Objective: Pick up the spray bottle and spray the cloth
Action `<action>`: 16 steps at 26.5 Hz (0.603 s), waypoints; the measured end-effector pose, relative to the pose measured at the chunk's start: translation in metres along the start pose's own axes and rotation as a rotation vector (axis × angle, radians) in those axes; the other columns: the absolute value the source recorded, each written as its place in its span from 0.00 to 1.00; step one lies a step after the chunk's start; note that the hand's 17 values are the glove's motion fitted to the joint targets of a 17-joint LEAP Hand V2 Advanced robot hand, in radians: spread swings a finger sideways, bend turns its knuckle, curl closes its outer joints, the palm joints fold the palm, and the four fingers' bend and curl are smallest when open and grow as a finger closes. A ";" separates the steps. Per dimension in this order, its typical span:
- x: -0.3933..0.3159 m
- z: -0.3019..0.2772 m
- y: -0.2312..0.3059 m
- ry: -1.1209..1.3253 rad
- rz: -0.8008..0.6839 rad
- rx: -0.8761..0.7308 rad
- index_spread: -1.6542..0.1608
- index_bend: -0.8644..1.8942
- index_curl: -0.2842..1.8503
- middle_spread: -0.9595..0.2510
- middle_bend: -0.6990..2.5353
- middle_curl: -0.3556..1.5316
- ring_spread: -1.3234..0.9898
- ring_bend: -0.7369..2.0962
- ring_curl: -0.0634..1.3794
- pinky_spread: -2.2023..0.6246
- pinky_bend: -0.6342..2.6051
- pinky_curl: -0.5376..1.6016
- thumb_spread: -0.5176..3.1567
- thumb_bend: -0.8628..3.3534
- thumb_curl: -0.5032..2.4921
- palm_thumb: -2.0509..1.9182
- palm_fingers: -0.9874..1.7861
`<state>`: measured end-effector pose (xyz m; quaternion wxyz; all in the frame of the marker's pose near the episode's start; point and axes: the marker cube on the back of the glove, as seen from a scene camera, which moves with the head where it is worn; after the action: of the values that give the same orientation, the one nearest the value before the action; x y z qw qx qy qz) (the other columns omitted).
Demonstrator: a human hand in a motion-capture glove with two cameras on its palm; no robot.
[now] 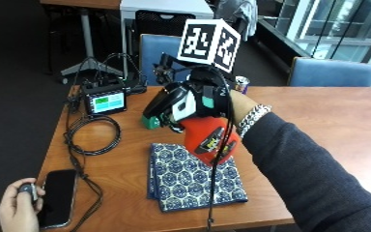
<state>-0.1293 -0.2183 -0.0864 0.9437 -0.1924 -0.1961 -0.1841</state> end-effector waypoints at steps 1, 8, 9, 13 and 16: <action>-0.005 -0.004 -0.004 -0.052 -0.027 0.019 0.73 0.39 0.42 0.60 0.39 0.45 0.47 0.47 0.35 0.68 0.32 0.43 0.22 0.20 0.43 0.76 0.83; -0.033 -0.016 -0.038 -0.263 -0.135 0.178 0.73 0.38 0.42 0.60 0.39 0.45 0.47 0.47 0.35 0.68 0.32 0.43 0.22 0.20 0.44 0.76 0.83; -0.035 -0.016 -0.043 -0.287 -0.146 0.203 0.73 0.38 0.42 0.60 0.39 0.45 0.47 0.47 0.35 0.68 0.32 0.43 0.22 0.20 0.44 0.76 0.83; -0.035 -0.011 -0.062 -0.426 -0.183 0.317 0.73 0.38 0.42 0.60 0.39 0.45 0.47 0.47 0.35 0.68 0.32 0.43 0.21 0.20 0.44 0.76 0.83; -0.027 -0.003 -0.076 -0.557 -0.202 0.424 0.73 0.38 0.42 0.60 0.39 0.45 0.47 0.47 0.35 0.68 0.32 0.43 0.21 0.20 0.44 0.76 0.83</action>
<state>-0.1832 -0.2774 -0.0790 0.8500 -0.0150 -0.4976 -0.1722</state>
